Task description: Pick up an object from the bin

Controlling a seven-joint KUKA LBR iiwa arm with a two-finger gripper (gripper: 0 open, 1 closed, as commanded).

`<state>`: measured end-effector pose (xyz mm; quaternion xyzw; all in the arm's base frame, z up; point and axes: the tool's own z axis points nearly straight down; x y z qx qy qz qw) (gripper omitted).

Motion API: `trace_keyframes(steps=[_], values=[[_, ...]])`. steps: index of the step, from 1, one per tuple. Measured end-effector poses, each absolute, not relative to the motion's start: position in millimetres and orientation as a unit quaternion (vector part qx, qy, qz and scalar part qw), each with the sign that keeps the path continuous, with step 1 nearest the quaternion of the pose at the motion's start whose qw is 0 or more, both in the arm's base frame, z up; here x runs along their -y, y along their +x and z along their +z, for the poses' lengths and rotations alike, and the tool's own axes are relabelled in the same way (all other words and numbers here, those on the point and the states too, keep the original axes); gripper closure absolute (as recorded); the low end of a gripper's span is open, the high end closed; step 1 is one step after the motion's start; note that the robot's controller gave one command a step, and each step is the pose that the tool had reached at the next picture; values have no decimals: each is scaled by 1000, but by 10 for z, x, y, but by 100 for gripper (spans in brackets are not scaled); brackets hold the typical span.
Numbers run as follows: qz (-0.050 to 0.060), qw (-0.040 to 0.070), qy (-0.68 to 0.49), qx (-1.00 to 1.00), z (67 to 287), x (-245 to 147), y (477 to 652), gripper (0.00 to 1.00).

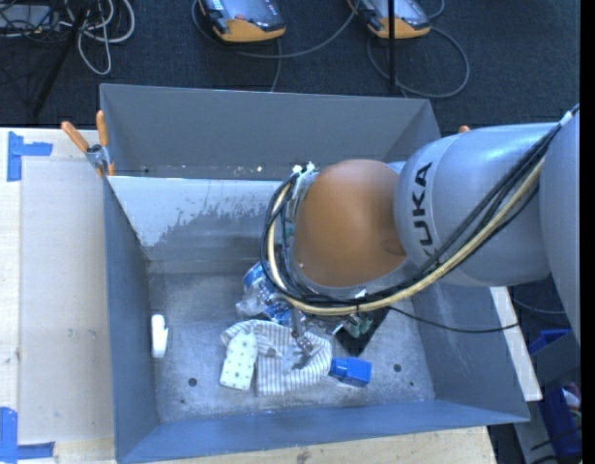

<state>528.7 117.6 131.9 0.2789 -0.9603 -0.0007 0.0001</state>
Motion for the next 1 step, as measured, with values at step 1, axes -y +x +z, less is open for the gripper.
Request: trace_keyframes(steps=[1], values=[[0, 1, 277, 961, 1023, -1281, 5329, 0]])
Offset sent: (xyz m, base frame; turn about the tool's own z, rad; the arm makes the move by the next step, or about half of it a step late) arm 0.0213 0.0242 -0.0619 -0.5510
